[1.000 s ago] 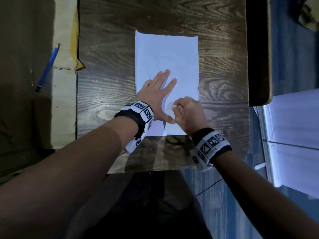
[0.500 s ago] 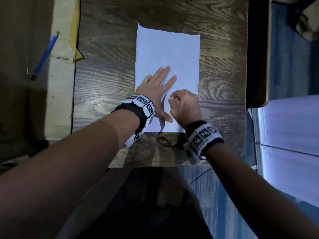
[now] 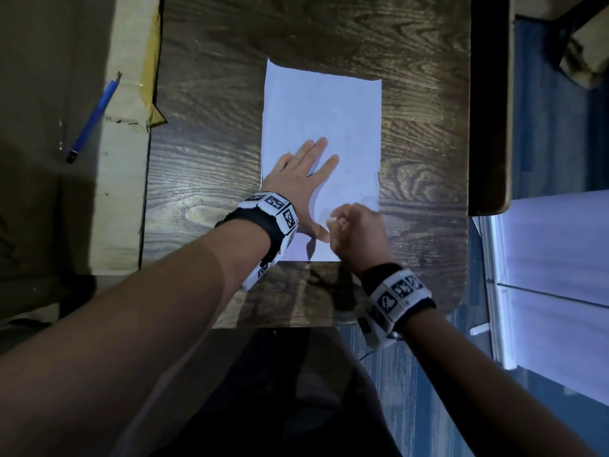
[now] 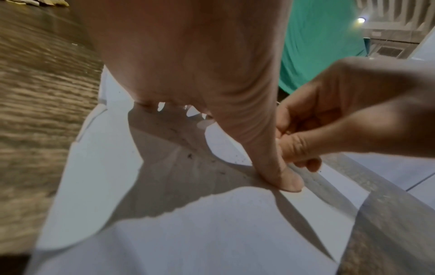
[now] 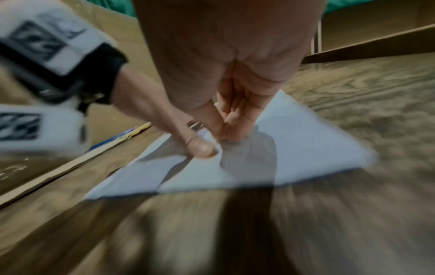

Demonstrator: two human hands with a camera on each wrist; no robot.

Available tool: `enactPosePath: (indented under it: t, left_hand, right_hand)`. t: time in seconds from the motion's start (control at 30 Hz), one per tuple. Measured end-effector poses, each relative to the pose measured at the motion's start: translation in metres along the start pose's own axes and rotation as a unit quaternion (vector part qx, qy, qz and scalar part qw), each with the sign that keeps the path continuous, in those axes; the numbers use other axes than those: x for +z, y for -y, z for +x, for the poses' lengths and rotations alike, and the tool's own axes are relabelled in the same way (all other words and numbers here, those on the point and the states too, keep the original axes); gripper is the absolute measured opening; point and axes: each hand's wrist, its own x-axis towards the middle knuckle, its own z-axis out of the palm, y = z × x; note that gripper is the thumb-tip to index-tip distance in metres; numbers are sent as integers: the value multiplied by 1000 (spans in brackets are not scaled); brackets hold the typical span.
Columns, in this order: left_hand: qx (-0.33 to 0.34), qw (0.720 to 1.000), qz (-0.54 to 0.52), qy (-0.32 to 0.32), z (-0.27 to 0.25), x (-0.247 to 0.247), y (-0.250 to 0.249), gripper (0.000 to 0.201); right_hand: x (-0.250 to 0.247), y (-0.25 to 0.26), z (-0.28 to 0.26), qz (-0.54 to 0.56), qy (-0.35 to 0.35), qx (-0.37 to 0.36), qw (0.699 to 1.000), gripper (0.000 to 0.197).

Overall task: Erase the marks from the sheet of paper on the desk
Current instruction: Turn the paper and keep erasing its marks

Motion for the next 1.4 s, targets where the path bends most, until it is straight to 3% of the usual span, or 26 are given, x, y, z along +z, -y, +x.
enactPosePath:
  t: [0.13, 0.2, 0.33, 0.5, 0.6, 0.7, 0.77, 0.9, 0.97, 1.07, 1.13, 1.27, 1.33, 1.4]
  left_hand:
    - [4, 1000, -7, -1, 0, 0, -1, 144]
    - [0, 1000, -2, 0, 0, 0, -1, 144]
    - [-2, 1000, 3, 3, 0, -1, -1, 145]
    - [6, 1000, -11, 0, -1, 0, 0, 145]
    - [2, 1000, -3, -1, 0, 0, 0, 145]
    - [0, 1000, -3, -3, -1, 0, 0, 144]
    - [3, 1000, -8, -3, -1, 1, 0, 144]
    - [3, 1000, -12, 2, 0, 0, 0, 145]
    - [5, 1000, -11, 0, 1, 1, 0, 145]
    - [2, 1000, -2, 1, 1, 1, 1, 145]
    - [2, 1000, -2, 3, 1, 1, 1, 144]
    - [7, 1000, -9, 1, 0, 0, 0, 145]
    - [6, 1000, -10, 2, 1, 1, 0, 146]
    - [4, 1000, -4, 0, 2, 1, 1, 146]
  right_hand:
    - [0, 0, 39, 1, -38, -18, 999, 8]
    - [3, -3, 28, 17, -67, -17, 997, 5]
    - [-2, -4, 4, 4, -16, 12, 1000, 7]
    - [-4, -5, 49, -3, -62, -14, 998, 10]
    - [1, -10, 25, 20, -88, -14, 996, 7]
    - [-3, -12, 3, 19, -40, -1, 999, 7]
    - [-7, -6, 22, 1, -45, -38, 998, 7]
    - [-10, -1, 63, -19, -58, -9, 998, 12]
    - [-6, -5, 45, -7, -78, -27, 997, 8]
    - [-5, -6, 6, -5, -28, -28, 999, 3]
    - [-9, -1, 20, -2, -25, -45, 999, 3]
    - [-12, 1, 64, 6, -40, 10, 999, 12]
    - [-6, -3, 45, 9, -67, -10, 998, 10]
    - [-3, -3, 12, 2, -46, -26, 999, 6]
